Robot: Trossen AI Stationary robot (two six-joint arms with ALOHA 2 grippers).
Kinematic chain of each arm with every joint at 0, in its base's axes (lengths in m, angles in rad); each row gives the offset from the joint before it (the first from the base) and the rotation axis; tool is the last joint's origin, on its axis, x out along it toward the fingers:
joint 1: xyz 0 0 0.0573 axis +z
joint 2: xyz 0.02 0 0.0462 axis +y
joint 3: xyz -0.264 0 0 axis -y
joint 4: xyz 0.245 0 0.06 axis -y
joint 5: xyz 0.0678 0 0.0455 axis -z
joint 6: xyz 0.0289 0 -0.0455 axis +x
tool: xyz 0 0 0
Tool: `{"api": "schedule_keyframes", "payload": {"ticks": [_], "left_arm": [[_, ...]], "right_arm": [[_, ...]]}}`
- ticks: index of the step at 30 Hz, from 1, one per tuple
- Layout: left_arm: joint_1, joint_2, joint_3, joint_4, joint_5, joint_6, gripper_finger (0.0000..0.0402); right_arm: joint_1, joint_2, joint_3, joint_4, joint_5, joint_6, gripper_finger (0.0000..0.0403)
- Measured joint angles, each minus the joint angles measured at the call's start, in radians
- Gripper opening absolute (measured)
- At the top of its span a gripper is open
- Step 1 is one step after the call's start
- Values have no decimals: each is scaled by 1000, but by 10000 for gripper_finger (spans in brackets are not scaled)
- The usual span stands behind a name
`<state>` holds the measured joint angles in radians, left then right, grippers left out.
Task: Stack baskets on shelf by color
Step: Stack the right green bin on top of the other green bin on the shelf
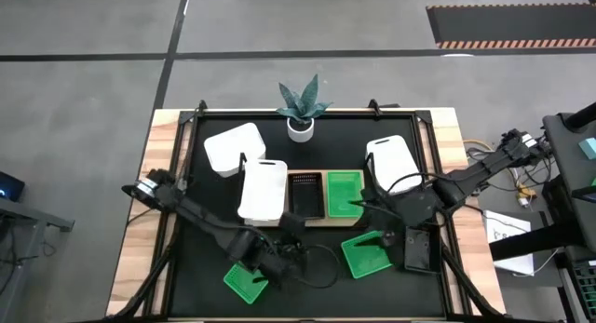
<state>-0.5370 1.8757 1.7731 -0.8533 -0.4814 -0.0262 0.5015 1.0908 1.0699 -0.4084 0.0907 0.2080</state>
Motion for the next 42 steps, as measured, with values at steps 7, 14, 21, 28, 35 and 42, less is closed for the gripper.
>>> {"api": "schedule_keyframes", "payload": {"ticks": [7, 14, 21, 28, 35, 42], "left_arm": [[-7, -195, -250, 187, 5, 137, 40], [-4, -403, -499, 457, 2, 237, 40], [-6, -544, -628, 570, 4, 250, 40], [-7, -614, -682, 573, 4, 250, 40], [-7, -619, -700, 564, 5, 251, 40], [-6, -614, -702, 557, 4, 251, 40]], "right_arm": [[65, 206, 269, -297, -2, 304, 173], [133, 410, 475, -505, -13, 662, 173], [147, 534, 526, -602, -80, 1120, 173], [146, 647, 527, -610, -174, 1354, 173], [127, 716, 527, -645, -169, 1403, 173], [79, 740, 527, -659, -132, 1359, 173]]}}
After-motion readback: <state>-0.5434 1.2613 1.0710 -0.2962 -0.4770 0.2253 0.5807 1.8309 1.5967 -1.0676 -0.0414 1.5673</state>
